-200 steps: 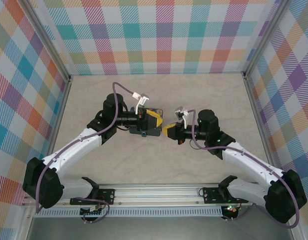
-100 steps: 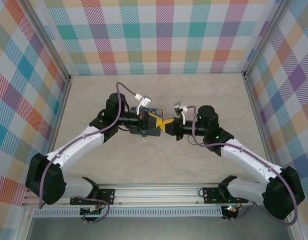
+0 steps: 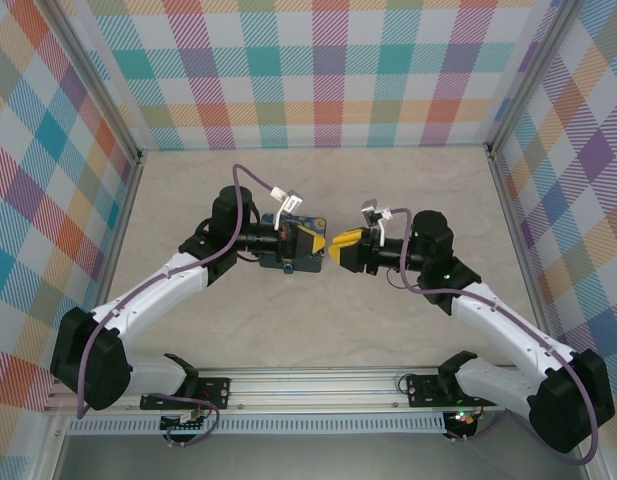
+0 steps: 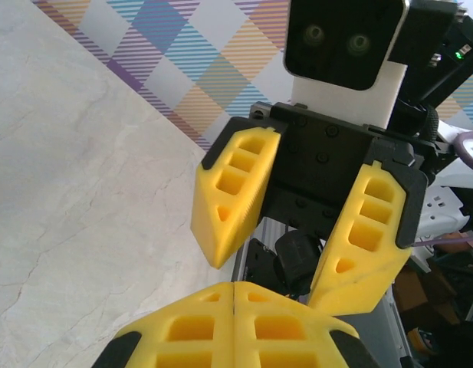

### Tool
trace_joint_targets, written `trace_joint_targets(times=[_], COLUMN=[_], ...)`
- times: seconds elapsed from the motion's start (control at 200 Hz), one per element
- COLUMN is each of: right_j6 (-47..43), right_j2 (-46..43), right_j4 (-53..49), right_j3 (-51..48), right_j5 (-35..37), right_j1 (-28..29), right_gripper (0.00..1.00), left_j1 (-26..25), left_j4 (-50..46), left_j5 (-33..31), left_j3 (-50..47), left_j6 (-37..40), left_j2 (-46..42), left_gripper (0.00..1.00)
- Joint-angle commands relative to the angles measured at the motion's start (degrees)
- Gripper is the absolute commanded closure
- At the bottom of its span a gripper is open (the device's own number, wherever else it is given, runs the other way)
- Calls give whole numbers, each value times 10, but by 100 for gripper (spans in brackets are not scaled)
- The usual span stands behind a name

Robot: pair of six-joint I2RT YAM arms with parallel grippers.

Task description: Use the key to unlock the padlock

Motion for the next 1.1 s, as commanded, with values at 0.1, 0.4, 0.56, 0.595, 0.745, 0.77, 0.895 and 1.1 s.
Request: trace_joint_targets(times=[0.1,0.4,0.56,0.595,0.745,0.77,0.895,1.1], right_j6=[44,73,73,72,76,76,79,79], right_j2=[55,78,78,78,78,78,80,81], right_j4=[67,108,102,99,100,101,101,97], right_j3=[17,12,12,12,4,3,4,5], right_j5=[-74,-88,-95,-96,-96,-96,-101,-100], right_j1=[1,3,3,3,3,3,3,4], right_gripper=[56,58,69,69,71,72,77,89], left_j1=[-8,-14,-14,-14,-14,-14,-14,-14], left_j4=[17,24,26,27,29,29,29,30], left_j5=[7,-5,-10,-12,-21,-21,-24,-26], left_j3=[23,19,20,20,20,20,19,18], left_j6=[8,6,6,6,6,6,6,6], left_j2=[-8,-6,-6,-5,-4,-4,-4,-5], left_gripper=[100,100,100,100,100,100,100,100])
